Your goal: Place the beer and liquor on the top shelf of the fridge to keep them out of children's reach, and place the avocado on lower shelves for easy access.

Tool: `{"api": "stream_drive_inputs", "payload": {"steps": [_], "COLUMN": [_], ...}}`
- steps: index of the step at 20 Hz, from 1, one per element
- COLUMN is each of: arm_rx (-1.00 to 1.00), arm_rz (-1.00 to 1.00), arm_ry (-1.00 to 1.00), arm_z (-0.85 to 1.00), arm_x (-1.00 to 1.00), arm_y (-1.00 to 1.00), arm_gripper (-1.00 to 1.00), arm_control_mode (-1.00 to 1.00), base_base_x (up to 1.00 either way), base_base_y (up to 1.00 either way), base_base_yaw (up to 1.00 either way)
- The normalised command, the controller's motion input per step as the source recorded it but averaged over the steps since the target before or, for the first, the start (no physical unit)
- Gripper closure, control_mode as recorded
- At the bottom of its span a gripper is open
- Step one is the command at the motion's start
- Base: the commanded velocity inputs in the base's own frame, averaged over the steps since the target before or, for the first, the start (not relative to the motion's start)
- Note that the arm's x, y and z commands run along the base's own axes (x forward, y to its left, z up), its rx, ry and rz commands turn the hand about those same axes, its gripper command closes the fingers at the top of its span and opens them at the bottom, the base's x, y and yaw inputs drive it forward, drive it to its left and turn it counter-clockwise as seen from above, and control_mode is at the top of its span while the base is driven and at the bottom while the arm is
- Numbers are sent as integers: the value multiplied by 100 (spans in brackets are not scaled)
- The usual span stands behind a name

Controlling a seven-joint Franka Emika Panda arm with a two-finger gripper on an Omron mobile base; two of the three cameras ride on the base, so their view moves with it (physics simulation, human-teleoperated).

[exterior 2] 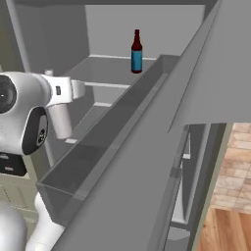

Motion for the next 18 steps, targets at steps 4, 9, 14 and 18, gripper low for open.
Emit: {"api": "stream_drive_inputs", "payload": {"steps": [4,9,14,18], "arm_rx": [-9,-2,0,6], "arm_rz": [1,0,-3,-5], "arm_ry": [-18,-6,-1,0], "arm_z": [27,52,50,27], "arm_x": [15,28,27,20], "arm_y": [0,0,0,-2], "arm_gripper": [100,100,100,100], "arm_control_mode": [-100,-100,-100,-100], "base_base_x": [0,0,0,0], "base_base_y": [0,0,0,0], "base_base_yaw": [0,0,0,0]}}
